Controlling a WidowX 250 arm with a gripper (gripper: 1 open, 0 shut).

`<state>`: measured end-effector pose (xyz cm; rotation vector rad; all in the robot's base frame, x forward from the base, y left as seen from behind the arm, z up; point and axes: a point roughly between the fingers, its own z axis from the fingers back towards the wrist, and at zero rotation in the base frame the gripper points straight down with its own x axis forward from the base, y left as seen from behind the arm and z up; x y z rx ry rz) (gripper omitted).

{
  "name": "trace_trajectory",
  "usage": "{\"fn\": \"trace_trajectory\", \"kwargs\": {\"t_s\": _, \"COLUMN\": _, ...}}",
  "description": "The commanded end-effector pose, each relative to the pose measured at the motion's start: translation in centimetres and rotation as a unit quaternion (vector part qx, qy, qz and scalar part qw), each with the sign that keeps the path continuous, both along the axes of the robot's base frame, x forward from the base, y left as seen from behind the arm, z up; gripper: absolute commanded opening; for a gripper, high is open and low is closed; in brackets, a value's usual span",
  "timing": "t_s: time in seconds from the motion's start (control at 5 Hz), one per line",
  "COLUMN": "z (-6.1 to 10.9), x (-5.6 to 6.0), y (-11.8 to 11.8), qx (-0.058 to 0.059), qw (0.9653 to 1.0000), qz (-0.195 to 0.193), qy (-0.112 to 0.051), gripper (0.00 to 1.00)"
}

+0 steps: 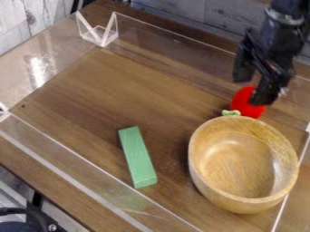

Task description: Move the red object to the left side of the table

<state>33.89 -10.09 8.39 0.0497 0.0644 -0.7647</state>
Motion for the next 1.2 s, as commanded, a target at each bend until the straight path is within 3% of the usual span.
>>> {"fn": "trace_trajectory", "kwargs": {"t_s": 0.0, "z": 1.0, "x": 1.1, "y": -1.5, "qx": -0.004, "qw": 0.9985, "qz": -0.032, "qy": -0.045, "gripper": 1.0}}
{"fn": "trace_trajectory", "kwargs": {"t_s": 0.2, "z": 0.4, "x": 1.2, "y": -2.2, "qx": -0.001, "qw": 0.9965, "qz": -0.059, "qy": -0.059, "gripper": 1.0}}
{"fn": "trace_trajectory", "kwargs": {"t_s": 0.6, "z": 0.9, "x": 1.5, "y": 1.6, "qx": 0.002, "qw": 0.9902, "qz": -0.114, "qy": -0.081, "gripper": 1.0}}
{"fn": "trace_trajectory", "kwargs": {"t_s": 1.0, "z": 1.2, "x": 2.4, "y": 1.3, "qx": 0.025, "qw": 0.9875, "qz": -0.113, "qy": -0.106, "gripper": 1.0}}
